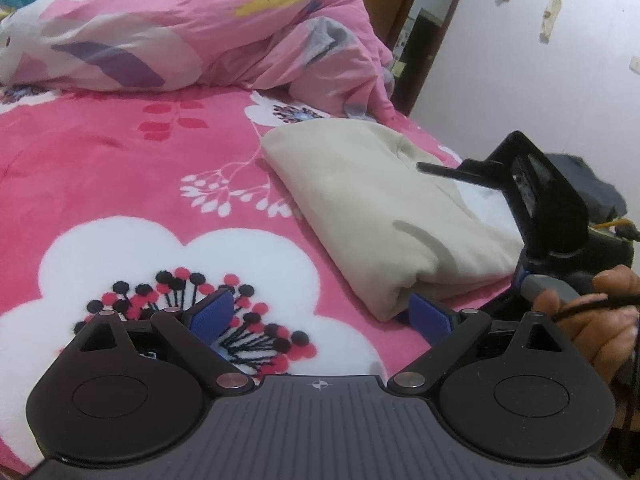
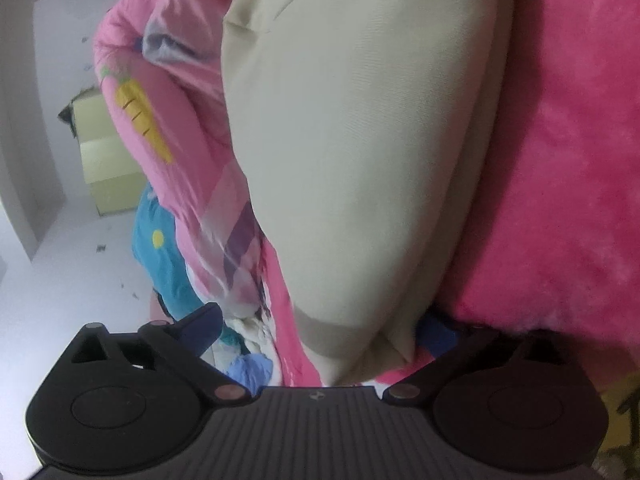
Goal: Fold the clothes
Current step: 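Grasp the folded hoodie edge with the right gripper and lift it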
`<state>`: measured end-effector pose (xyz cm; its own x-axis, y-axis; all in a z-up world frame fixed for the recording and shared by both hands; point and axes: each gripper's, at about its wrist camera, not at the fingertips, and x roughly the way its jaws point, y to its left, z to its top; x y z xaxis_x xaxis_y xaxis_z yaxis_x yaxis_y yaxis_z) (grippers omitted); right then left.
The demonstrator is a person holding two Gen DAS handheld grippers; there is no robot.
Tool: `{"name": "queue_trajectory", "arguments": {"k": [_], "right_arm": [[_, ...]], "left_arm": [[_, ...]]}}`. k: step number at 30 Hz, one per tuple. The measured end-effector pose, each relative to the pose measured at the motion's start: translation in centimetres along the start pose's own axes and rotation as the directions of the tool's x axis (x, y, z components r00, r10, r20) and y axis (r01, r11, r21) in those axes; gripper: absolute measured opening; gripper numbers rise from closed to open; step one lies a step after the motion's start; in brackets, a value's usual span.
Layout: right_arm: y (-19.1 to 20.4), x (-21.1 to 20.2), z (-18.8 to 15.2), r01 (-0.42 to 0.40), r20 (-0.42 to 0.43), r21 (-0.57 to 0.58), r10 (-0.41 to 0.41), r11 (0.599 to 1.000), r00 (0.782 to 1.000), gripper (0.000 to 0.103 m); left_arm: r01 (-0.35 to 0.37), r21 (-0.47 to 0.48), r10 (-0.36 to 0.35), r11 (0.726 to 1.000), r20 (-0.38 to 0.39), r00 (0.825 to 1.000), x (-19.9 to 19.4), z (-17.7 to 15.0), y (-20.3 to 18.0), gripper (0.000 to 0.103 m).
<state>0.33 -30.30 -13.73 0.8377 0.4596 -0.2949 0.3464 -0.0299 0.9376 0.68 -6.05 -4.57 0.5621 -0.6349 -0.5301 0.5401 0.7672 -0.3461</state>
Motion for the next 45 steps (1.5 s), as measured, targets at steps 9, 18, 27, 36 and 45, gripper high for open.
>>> {"name": "queue_trajectory", "arguments": {"k": [9,18,27,36,45], "right_arm": [[-0.8,-0.1,0.6,-0.246,-0.015,0.051,0.247,0.968,0.969,0.103],[-2.1,-0.4,2.5,-0.384,-0.060,0.098,0.390,0.918,0.919,0.103],[-2.6,-2.4,5.1,-0.408,-0.079,0.085,0.414,0.909,0.907,0.103],[-4.1,-7.5,7.2,-0.407,0.065,0.071,0.403,0.911,0.913,0.101],[-2.6,-7.1,7.5,-0.270,0.022,0.016,0.269,0.963,0.963,0.103]], "left_arm": [[0.217,-0.281,-0.234,0.935,-0.027,0.972,2.0,2.4,2.6,0.096],[0.348,-0.564,-0.477,0.749,-0.093,0.874,8.8,3.9,3.1,0.096],[0.348,-0.571,-0.501,0.744,-0.131,0.856,11.5,4.6,1.1,0.094],[0.338,-0.624,-0.514,0.704,-0.119,0.850,11.4,4.7,1.9,0.092],[0.359,-0.664,-0.539,0.655,-0.079,0.839,11.4,5.8,1.7,0.092]]}}
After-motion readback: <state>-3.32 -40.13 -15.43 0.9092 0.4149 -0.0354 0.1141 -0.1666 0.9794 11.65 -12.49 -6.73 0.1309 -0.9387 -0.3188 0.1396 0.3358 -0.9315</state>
